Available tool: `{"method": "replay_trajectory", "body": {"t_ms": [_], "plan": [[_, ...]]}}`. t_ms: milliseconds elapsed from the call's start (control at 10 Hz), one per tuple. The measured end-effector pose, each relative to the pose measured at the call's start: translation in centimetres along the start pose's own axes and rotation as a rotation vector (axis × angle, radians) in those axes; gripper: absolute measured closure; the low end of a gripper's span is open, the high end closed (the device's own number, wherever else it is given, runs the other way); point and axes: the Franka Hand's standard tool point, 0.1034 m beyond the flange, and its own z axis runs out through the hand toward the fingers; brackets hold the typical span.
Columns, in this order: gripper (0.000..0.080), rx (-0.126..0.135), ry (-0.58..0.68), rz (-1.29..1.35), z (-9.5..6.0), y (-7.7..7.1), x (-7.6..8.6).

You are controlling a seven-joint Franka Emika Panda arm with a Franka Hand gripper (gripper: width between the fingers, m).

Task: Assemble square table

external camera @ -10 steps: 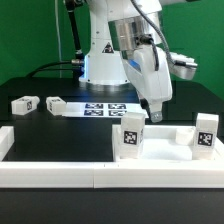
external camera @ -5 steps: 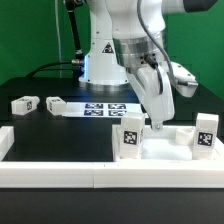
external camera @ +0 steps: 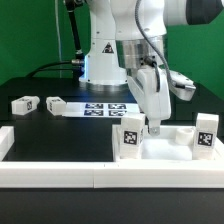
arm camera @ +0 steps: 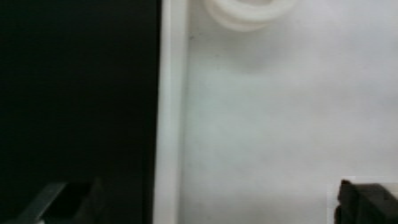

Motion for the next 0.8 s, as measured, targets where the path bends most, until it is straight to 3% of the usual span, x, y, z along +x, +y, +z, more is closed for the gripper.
{"method": "replay_trajectory", "body": {"t_ms": [200,500,600,700,800], "plan": [[0.0151,-0.013,-0.004,-0.009,0.6,0.4,-0.7],[0.0151,-0.051,-0.002,-0.012,1.8,1.1,-0.3],[0.0151,-0.049,-0.002,-0.013,1.7,1.0,-0.3],[0.0281,-0.050,-0.002,-0.013,1.8,1.0,-0.3],[0.0281,-0.050,-0.002,-0.013,1.8,1.0,-0.3]]}}
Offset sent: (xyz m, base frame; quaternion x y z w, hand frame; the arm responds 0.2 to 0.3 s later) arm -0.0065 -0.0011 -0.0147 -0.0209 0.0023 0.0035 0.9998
